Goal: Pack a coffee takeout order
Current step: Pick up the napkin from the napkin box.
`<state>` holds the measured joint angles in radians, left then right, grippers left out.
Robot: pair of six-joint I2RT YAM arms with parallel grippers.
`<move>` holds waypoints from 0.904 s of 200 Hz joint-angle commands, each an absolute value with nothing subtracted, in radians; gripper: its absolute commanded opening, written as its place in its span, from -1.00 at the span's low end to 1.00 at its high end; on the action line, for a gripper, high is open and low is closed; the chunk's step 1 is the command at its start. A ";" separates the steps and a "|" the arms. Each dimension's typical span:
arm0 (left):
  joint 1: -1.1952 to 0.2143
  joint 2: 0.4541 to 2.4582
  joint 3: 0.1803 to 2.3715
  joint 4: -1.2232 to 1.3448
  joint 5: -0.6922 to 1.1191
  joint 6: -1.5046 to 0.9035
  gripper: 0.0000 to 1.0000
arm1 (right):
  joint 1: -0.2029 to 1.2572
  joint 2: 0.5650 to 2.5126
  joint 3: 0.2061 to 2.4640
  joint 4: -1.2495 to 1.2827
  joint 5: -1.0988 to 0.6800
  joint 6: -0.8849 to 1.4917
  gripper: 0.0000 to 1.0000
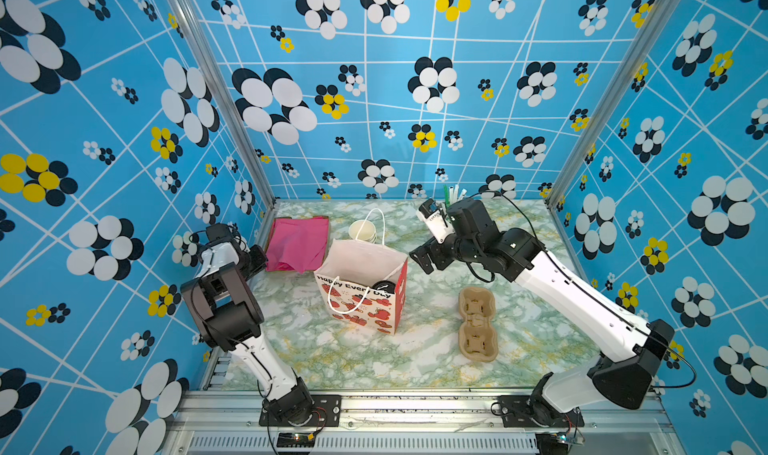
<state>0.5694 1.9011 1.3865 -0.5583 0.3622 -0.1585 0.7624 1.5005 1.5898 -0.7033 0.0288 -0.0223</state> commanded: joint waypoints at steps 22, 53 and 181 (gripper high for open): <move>0.571 1.856 1.381 -0.525 0.477 -0.196 -1.00 | 0.756 1.486 1.573 -0.724 0.049 -0.029 0.99; 0.562 1.827 1.384 -0.514 0.512 -0.212 -1.00 | 0.756 1.488 1.576 -0.726 0.051 -0.031 0.98; 0.464 1.808 1.411 -0.454 0.685 -0.242 -1.00 | 0.755 1.477 1.553 -0.721 0.061 -0.028 0.98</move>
